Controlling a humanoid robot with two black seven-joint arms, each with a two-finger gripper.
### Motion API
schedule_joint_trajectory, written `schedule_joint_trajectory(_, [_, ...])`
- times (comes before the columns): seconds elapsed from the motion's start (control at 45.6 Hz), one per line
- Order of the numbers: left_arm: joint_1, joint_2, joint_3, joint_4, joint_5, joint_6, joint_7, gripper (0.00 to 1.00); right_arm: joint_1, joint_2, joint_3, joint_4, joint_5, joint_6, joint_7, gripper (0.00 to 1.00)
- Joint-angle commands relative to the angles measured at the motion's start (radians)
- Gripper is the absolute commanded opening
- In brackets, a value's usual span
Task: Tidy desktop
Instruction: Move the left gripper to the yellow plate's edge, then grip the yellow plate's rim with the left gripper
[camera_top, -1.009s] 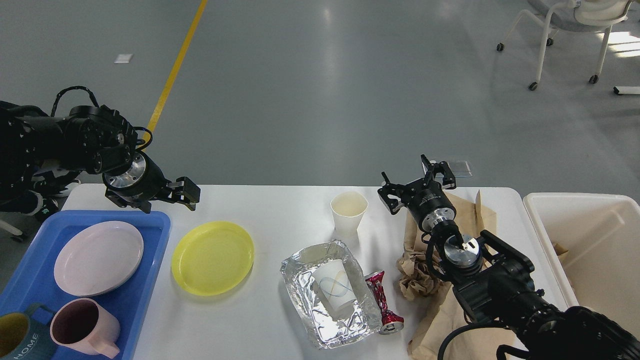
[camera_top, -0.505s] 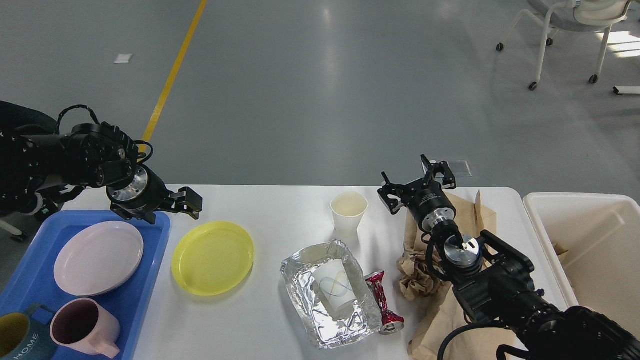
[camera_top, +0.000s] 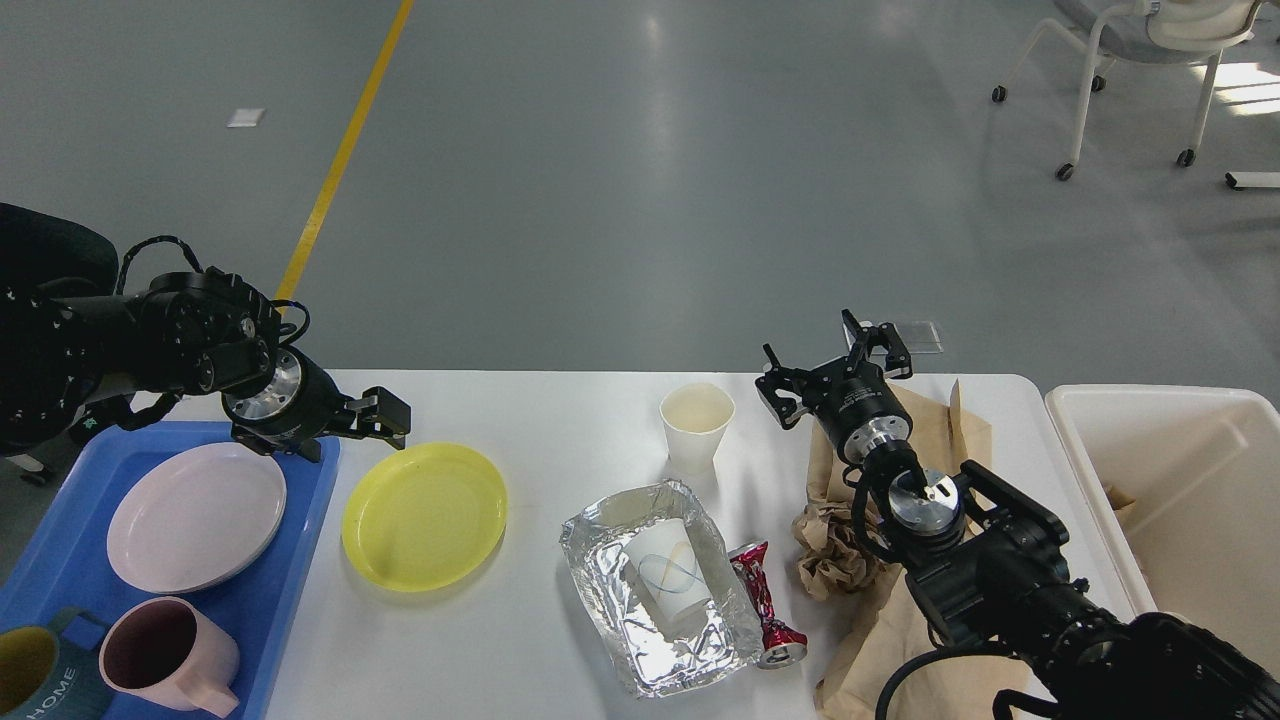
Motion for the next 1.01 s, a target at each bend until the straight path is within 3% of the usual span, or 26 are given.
schedule_joint_trajectory(0.0, [0.032, -0.005, -0.023, 0.013, -0.002, 0.046, 0.024, 0.95, 0.001, 0.0, -0.001, 0.0, 0.0, 0.0, 0.0, 1.0])
schedule_joint_trajectory(0.197, [0.083, -0.023, -0.137, 0.013, -0.032, 0.08, 0.118, 0.94, 0.001, 0.0, 0.001, 0.0, 0.0, 0.0, 0.0, 1.0])
schedule_joint_trajectory(0.395, [0.106, -0.012, -0.23, -0.007, -0.071, 0.014, 0.187, 0.94, 0.001, 0.0, -0.001, 0.0, 0.0, 0.0, 0.0, 1.0])
schedule_joint_trajectory(0.746, [0.103, 0.006, -0.118, -0.068, -0.086, -0.008, 0.192, 0.94, 0.001, 0.0, -0.001, 0.0, 0.0, 0.0, 0.0, 1.0])
schedule_joint_trajectory(0.987, [0.15, 0.014, -0.155, -0.068, -0.132, -0.006, 0.19, 0.9, 0.001, 0.0, 0.001, 0.0, 0.0, 0.0, 0.0, 1.0])
